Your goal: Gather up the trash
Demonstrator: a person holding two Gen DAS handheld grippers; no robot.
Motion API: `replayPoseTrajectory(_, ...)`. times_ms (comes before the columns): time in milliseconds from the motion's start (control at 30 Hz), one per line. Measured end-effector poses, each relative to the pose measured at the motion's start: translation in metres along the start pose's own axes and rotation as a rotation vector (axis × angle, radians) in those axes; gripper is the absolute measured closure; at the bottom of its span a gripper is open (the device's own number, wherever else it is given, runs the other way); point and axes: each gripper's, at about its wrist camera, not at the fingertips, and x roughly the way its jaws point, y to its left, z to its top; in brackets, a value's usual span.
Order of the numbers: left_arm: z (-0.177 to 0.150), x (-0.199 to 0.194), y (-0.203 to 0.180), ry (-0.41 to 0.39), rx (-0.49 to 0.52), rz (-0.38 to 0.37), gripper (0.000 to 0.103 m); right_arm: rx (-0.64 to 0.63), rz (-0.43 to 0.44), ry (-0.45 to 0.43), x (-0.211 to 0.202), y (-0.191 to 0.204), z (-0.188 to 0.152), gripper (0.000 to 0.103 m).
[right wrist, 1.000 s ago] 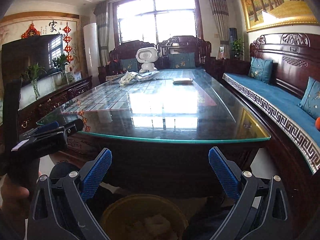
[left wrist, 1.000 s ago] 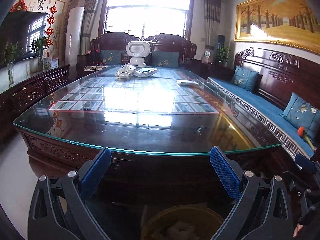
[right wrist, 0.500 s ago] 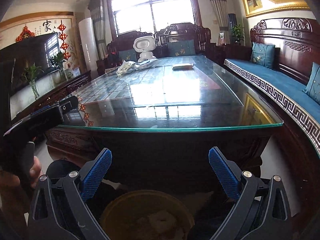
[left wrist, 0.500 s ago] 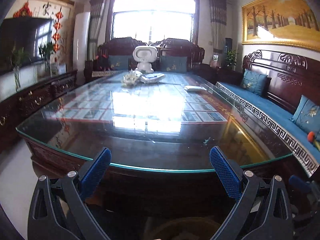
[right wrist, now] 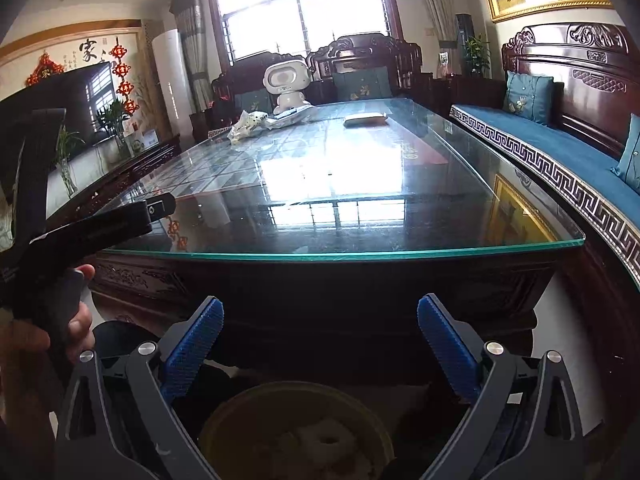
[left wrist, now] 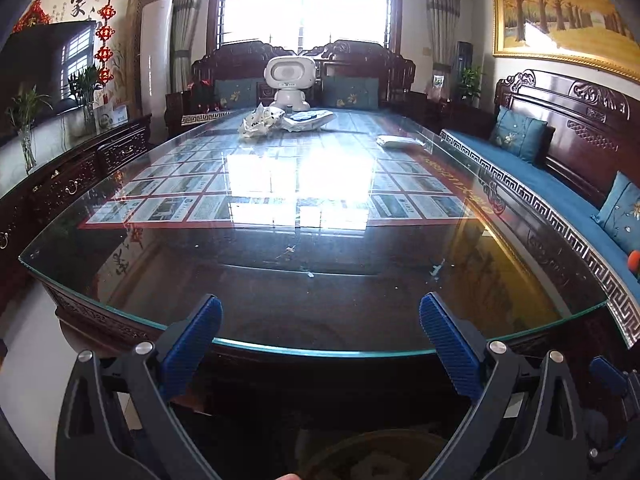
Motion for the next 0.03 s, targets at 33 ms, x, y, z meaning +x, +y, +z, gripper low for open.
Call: replayPoseTrajectory(33, 0.0005, 0.0024, 0.0009, 0.004, -0.003, 0.002, 0.004, 0.0, 0.001, 0.003, 0.0017, -0.0005, 0.0003, 0.009)
